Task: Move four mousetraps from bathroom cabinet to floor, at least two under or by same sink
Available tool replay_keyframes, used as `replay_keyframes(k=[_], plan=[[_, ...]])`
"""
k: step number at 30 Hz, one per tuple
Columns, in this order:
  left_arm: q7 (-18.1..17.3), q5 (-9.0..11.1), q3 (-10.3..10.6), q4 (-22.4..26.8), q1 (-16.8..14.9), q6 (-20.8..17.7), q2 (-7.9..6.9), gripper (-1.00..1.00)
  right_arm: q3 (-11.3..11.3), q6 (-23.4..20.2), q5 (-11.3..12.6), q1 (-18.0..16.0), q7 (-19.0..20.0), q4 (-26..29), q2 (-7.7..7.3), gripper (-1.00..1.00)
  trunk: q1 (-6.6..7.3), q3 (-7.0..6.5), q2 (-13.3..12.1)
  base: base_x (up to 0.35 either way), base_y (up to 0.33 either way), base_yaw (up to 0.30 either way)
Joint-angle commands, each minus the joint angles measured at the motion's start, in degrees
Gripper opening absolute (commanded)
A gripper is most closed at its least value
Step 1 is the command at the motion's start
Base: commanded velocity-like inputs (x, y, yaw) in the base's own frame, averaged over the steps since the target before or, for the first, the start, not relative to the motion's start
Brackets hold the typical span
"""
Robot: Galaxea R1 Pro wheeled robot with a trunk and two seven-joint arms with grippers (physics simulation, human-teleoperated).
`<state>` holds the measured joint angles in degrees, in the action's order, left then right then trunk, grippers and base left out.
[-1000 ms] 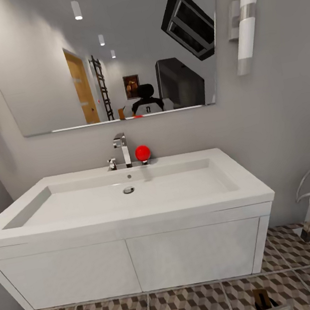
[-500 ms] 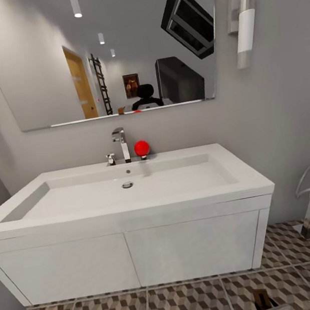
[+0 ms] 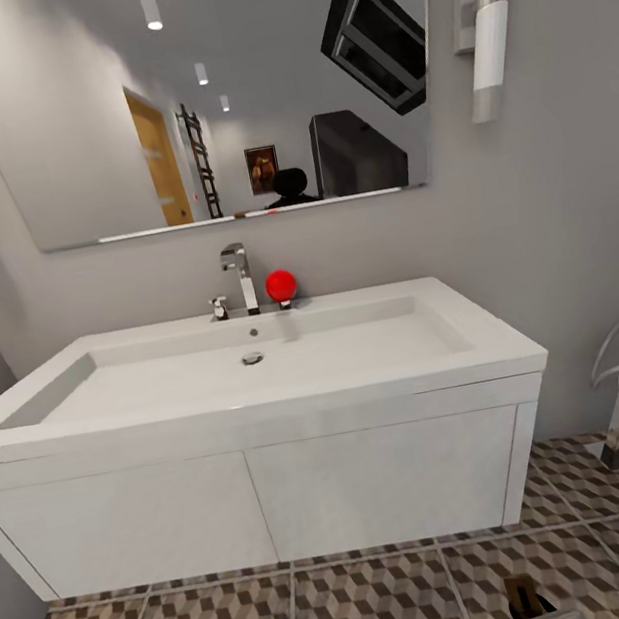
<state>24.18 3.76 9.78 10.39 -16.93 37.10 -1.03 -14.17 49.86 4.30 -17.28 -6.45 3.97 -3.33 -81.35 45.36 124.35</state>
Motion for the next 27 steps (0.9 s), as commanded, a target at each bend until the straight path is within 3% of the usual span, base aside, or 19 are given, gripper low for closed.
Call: replay_keyframes(k=[1, 27], plan=[[0.25, 0.37, 0.50, -0.01, -0.04, 0.15, -0.02, -1.00, -0.51, 0.15, 0.53, -0.03, -0.05, -0.01, -0.01, -1.00, -0.22, 0.24, 0.44, 0.000, 0.000, 0.000], [0.32, 0.37, 0.46, -0.01, -0.04, 0.25, -0.08, -1.00, -0.59, 0.15, 0.53, -0.03, -0.03, -0.01, -0.01, -1.00, -5.93, 4.91, 10.87, 0.061, 0.000, 0.000]])
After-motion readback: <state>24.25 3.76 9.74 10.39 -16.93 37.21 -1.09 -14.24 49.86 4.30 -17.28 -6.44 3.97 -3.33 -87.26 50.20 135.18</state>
